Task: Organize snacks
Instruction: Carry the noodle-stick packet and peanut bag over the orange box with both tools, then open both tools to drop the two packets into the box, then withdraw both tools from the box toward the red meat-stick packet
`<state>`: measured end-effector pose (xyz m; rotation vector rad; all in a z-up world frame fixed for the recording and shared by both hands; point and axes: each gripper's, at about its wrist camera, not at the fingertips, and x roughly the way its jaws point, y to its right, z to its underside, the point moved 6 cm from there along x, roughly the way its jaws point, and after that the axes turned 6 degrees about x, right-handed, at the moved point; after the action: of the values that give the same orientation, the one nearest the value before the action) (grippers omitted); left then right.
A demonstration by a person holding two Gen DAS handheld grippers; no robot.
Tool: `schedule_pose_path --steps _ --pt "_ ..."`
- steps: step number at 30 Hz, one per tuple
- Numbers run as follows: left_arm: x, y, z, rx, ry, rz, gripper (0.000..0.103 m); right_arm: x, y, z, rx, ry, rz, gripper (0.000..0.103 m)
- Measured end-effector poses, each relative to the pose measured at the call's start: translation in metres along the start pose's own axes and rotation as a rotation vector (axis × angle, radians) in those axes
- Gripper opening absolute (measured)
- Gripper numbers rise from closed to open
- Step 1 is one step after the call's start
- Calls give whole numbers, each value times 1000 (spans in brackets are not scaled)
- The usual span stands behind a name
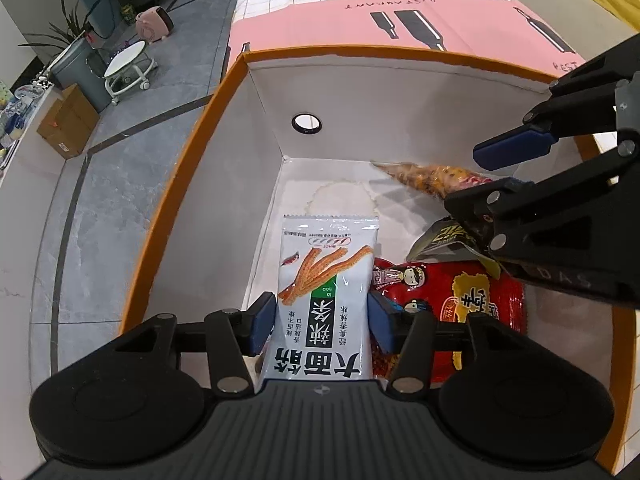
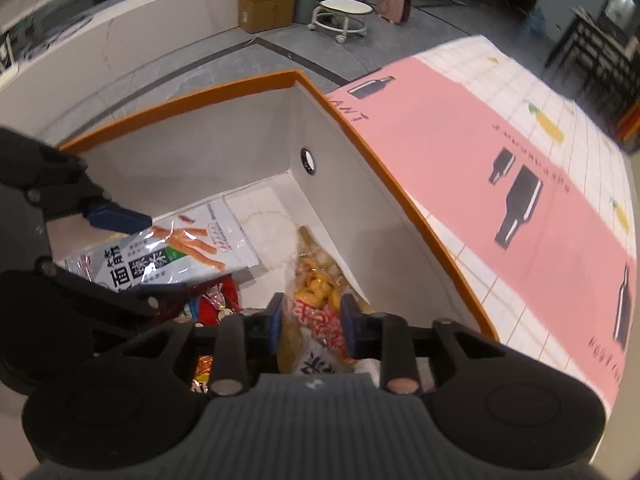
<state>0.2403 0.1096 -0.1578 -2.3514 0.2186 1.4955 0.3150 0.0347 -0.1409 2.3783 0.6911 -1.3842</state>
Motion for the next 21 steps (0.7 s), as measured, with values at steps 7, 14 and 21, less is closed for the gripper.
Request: schedule_pose_path --steps 7,14,21 --pt "-16 1 -1 -13 40 8 77 -11 4 1 64 6 -69 45" --pt "-39 0 0 -62 60 1 78 -34 19 3 212 35 -162 48" --pt "-69 6 -2 -112 131 10 79 -69 37 15 296 91 -175 56"
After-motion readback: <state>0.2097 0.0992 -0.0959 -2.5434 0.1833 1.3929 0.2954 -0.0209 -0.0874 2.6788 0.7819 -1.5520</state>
